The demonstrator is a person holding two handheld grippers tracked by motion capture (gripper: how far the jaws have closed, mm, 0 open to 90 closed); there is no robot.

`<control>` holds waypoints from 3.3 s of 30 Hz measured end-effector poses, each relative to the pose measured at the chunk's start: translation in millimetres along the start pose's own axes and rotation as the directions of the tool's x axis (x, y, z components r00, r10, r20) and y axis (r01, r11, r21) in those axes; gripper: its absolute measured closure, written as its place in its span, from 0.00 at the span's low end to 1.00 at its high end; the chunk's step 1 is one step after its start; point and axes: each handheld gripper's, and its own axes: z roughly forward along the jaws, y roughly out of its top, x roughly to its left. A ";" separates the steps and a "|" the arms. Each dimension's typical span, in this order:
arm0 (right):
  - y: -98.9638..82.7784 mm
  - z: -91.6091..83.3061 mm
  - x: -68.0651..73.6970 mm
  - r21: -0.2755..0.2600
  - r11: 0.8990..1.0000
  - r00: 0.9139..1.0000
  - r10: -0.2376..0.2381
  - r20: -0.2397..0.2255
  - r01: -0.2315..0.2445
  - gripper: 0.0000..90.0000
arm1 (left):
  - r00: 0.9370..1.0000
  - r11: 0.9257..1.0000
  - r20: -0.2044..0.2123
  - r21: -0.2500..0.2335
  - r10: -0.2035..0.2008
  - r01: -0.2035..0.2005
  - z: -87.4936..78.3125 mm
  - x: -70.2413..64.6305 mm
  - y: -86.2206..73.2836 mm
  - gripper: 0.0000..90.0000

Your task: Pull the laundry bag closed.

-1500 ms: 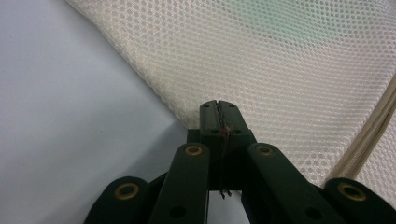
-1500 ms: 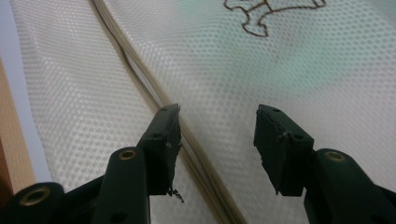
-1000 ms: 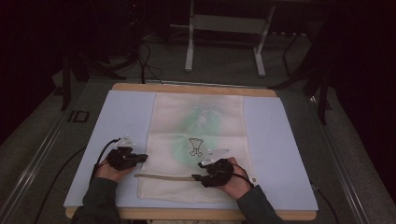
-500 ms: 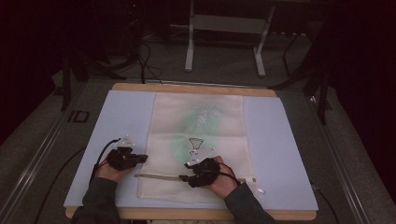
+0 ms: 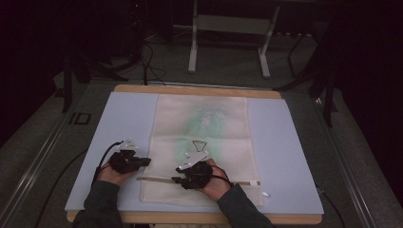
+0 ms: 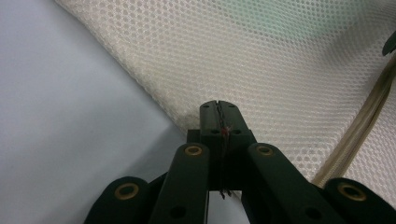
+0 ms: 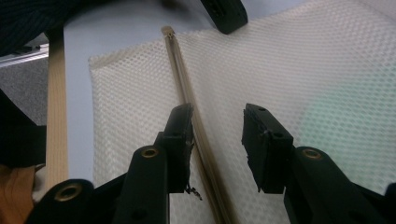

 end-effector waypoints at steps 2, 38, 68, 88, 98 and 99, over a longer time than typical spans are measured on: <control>3.9 7.2 1.9 0.002 1.000 1.000 -0.004 -0.013 0.004 0.69 | 1.000 1.000 0.001 0.000 0.002 -0.002 -0.4 0.3 0.1 1.00; 37.8 57.9 19.7 0.010 0.998 0.996 -0.054 -0.075 0.055 0.79 | 1.000 1.000 -0.005 -0.026 -0.014 0.014 -8.2 3.9 -0.8 0.97; 61.8 97.0 25.4 0.017 0.998 0.994 -0.063 -0.091 0.064 0.82 | 1.000 0.999 -0.002 -0.043 -0.027 0.027 -13.1 6.4 -1.4 0.96; 69.2 110.7 32.3 0.057 0.995 0.995 -0.081 -0.061 0.084 0.90 | 0.999 0.998 -0.010 -0.056 -0.042 0.041 -16.3 9.0 -2.6 0.96; 71.5 101.5 31.9 0.014 0.997 0.995 -0.076 -0.067 0.077 0.90 | 0.999 0.997 -0.016 -0.064 -0.046 0.045 -18.7 10.7 -3.3 0.96; 71.5 100.3 31.9 0.010 0.997 0.995 -0.078 -0.069 0.079 0.90 | 0.999 0.997 -0.016 -0.064 -0.046 0.045 -18.7 10.8 -3.2 0.96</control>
